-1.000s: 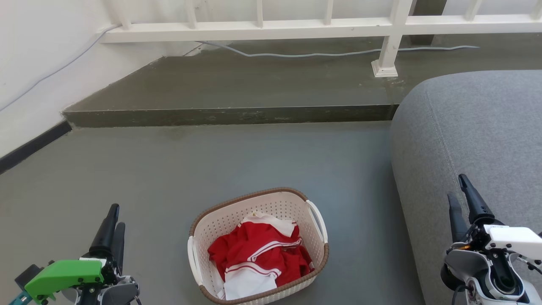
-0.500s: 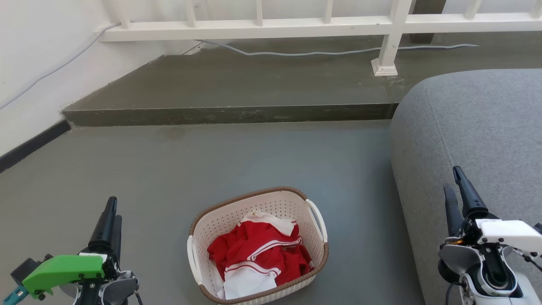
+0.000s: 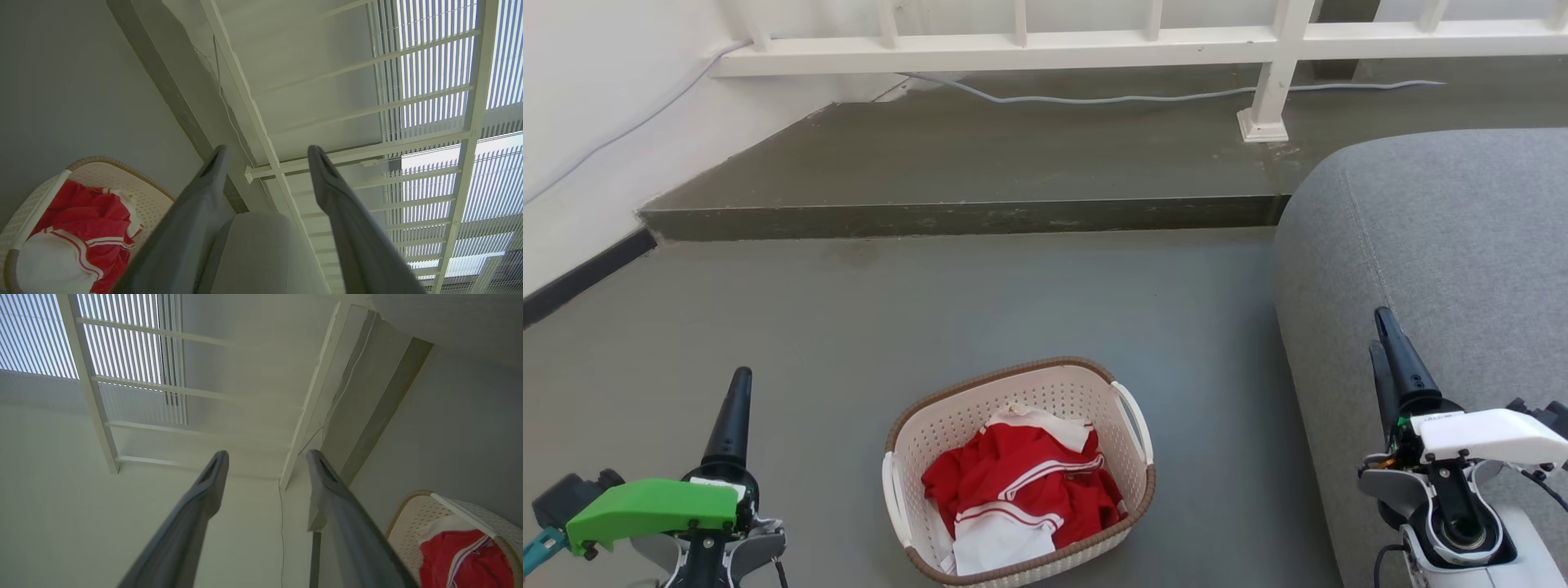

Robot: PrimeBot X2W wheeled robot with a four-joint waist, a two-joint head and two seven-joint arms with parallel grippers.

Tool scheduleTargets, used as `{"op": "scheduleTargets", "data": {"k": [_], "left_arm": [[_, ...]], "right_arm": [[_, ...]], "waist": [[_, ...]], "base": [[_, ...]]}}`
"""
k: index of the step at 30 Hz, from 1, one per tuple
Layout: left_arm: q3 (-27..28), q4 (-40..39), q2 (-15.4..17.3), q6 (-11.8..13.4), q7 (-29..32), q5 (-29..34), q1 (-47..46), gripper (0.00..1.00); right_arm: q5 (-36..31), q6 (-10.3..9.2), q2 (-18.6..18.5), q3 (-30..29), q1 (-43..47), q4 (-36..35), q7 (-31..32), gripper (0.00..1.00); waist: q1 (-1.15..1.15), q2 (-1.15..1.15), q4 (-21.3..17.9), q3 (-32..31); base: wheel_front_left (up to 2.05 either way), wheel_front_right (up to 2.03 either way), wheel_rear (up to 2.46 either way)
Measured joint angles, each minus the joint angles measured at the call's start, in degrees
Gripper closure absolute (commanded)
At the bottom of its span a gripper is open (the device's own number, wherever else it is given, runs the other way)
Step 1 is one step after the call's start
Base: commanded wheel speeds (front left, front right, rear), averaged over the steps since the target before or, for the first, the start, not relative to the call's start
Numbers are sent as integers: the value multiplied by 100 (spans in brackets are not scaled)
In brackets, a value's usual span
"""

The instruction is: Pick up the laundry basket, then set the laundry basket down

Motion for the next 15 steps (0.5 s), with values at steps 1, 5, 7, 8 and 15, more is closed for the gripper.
{"op": "scheduleTargets", "data": {"k": [1, 5, 7, 8, 15], "left_arm": [[-30, -5, 24, 0, -15, 99, 0, 0], [-155, -12, 144, 0, -132, 404, 0, 0], [-219, -12, 165, 0, -171, 570, 0, 0], [-241, -11, 182, 0, -193, 639, 0, 0], [-387, 0, 346, -1, -346, 1390, -1, 0]], "right_arm": [[-80, 0, -21, 33, -3, -3, -20, 0], [-410, 1, -97, 186, -32, -5, -98, 0], [-578, 2, -134, 250, -47, -4, -126, 0], [-659, 2, -157, 287, -52, -3, -151, 0], [-1325, 3, -224, 391, -139, 0, -303, 0]], "waist": [[0, 0, -1, 2], [0, 0, -6, 8], [0, 0, -8, 11], [0, 0, -9, 12], [0, 0, -19, 19]], "base": [[0, 0, 0], [0, 0, 0], [0, 0, 0], [0, 0, 0], [0, 0, 0]]}}
